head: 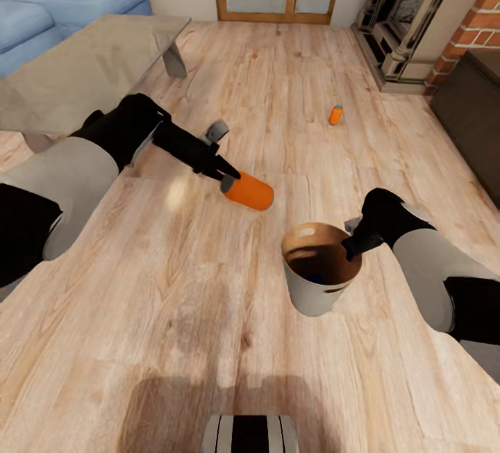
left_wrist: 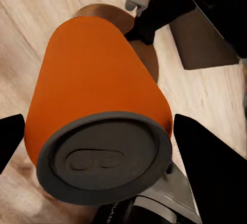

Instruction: Put the three can of soda from the living room inside the tash can in the kitchen.

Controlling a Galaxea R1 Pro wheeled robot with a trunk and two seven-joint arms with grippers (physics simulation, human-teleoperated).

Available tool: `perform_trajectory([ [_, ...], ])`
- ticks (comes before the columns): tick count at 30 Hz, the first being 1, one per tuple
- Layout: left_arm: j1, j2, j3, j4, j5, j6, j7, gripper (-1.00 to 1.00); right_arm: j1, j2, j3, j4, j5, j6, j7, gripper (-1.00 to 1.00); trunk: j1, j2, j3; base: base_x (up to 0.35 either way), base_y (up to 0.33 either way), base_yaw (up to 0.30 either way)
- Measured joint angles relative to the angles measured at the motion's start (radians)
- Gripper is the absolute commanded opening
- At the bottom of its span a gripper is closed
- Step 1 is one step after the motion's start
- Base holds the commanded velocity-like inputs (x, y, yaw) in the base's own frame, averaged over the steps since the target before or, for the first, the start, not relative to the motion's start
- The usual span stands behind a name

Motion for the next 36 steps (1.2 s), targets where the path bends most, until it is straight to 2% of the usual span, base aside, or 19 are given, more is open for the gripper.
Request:
perform_trajectory([
  [4, -0.029, -0.096, -0.003, 0.007, -0.004, 0.000, 0.000, -1.00, 0.002, 0.060, 0.001, -0.001, 0.011, -0.008, -0.018, -1.00, -0.015, 0.028, 0.013, 0.000, 0.000, 0.000],
  [7, -0.049, -0.120, -0.005, 0.008, -0.006, 0.000, 0.000, -1.00, 0.003, 0.089, -0.002, -0.001, 0.003, -0.001, -0.023, -1.00, -0.027, 0.049, 0.022, 0.000, 0.000, 0.000],
  [12, -0.068, -0.140, -0.005, 0.008, -0.007, 0.001, 0.000, -1.00, 0.003, 0.112, -0.003, -0.003, 0.021, -0.010, -0.026, -1.00, -0.046, 0.084, 0.038, 0.000, 0.000, 0.000],
  [14, -0.070, -0.142, -0.005, 0.007, -0.007, 0.001, 0.000, -1.00, 0.003, 0.118, -0.020, -0.005, 0.008, -0.002, -0.026, -1.00, -0.054, 0.098, 0.044, 0.000, 0.000, 0.000],
  [16, -0.071, -0.144, -0.005, 0.007, -0.008, 0.001, 0.000, -1.00, 0.003, 0.121, -0.034, -0.008, 0.006, -0.001, -0.027, -1.00, -0.061, 0.112, 0.050, 0.000, 0.000, 0.000],
  [21, -0.064, -0.148, -0.011, 0.000, -0.007, 0.001, 0.000, -1.00, 0.003, 0.124, -0.037, -0.013, 0.016, -0.005, -0.029, -1.00, -0.080, 0.147, 0.066, 0.000, 0.000, 0.000],
  [25, -0.032, -0.149, -0.022, -0.002, -0.007, 0.001, 0.000, -1.00, 0.002, 0.130, -0.037, -0.014, 0.017, -0.006, -0.029, -1.00, -0.096, 0.175, 0.078, 0.000, 0.000, 0.000],
  [27, -0.014, -0.150, -0.030, -0.003, -0.006, 0.001, 0.000, -1.00, 0.002, 0.142, -0.037, -0.014, 0.017, -0.006, -0.029, -1.00, -0.103, 0.189, 0.085, 0.000, 0.000, 0.000],
  [30, 0.019, -0.157, -0.036, -0.010, -0.005, 0.001, 0.007, -1.00, 0.001, 0.168, -0.037, -0.014, 0.014, -0.005, -0.029, -1.00, -0.115, 0.210, 0.094, 0.000, 0.000, 0.000],
  [36, 0.104, -0.160, -0.038, -0.032, -0.004, 0.001, 0.036, -1.00, 0.000, 0.221, -0.044, -0.014, 0.015, -0.002, -0.033, -1.00, -0.115, 0.210, 0.094, 0.000, 0.000, 0.000],
])
